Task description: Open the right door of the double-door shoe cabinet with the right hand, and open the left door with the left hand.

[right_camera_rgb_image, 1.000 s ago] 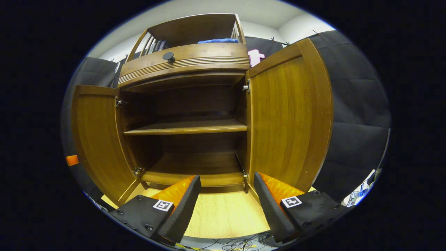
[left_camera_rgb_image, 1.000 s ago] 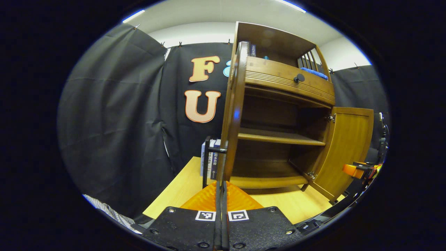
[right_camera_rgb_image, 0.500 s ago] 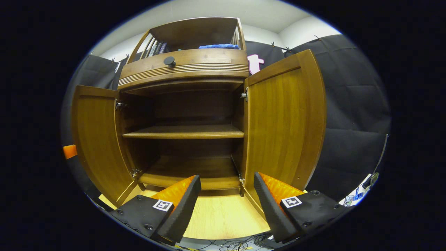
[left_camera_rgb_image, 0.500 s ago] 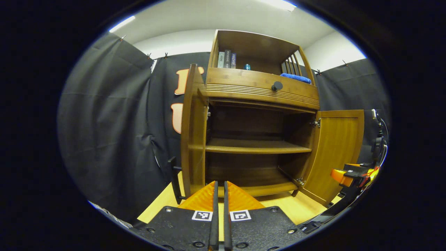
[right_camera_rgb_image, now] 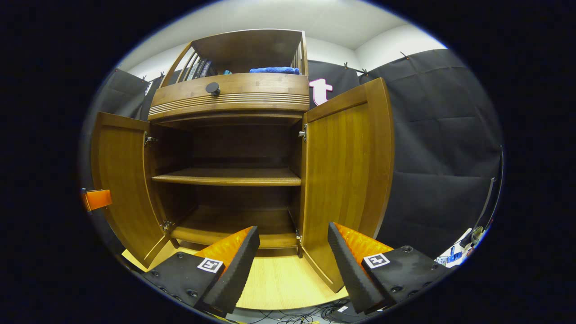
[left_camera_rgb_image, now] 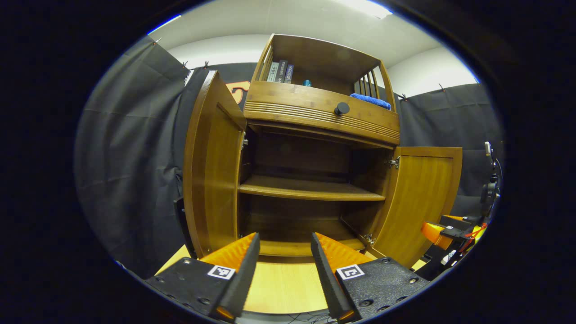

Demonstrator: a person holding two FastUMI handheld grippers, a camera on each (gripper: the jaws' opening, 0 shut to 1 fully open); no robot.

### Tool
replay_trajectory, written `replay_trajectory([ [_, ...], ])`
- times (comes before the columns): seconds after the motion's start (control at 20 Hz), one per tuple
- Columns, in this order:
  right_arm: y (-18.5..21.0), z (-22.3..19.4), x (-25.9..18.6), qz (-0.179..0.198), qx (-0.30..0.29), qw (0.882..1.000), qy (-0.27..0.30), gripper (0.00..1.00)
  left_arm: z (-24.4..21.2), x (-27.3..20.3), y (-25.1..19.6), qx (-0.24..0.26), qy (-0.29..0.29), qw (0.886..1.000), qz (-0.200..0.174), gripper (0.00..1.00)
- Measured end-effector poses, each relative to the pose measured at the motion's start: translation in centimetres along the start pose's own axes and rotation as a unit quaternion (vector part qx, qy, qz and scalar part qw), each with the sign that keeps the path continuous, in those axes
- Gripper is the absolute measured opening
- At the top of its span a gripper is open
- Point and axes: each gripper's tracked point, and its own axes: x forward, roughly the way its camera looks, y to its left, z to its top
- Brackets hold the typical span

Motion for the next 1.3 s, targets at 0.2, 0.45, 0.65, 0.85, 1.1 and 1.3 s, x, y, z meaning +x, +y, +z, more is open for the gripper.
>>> replay_trajectory([
  [0.2, -0.4, 0.1, -0.2, -0.005, -0.002, 1.000, -0.003, 0.95, 0.0, 0.6, -0.5, 0.006, -0.006, 1.000, -0.002, 0.80],
  [0.45, -0.5, 0.2, -0.1, -0.007, -0.004, 1.000, -0.002, 0.98, -0.4, 0.8, -0.2, 0.007, -0.004, 1.000, 0.009, 0.95],
  [0.65, -0.3, 0.5, 0.1, -0.007, -0.007, 1.000, -0.005, 1.00, -0.4, 1.1, 0.3, 0.005, -0.005, 1.000, 0.015, 0.92],
  [0.85, -0.1, 0.7, 0.1, -0.008, -0.009, 1.000, -0.007, 0.90, -0.6, 1.4, 0.6, 0.001, -0.005, 1.000, 0.016, 0.92],
  [1.1, -0.1, 0.8, 0.1, -0.013, -0.011, 1.000, -0.010, 0.90, -0.7, 1.6, 0.6, 0.000, -0.004, 1.000, 0.013, 0.92],
  [1.3, 0.0, 0.7, 0.0, -0.014, -0.010, 1.000, -0.009, 0.90, -0.7, 1.7, 0.9, 0.001, -0.005, 1.000, 0.013, 0.92],
])
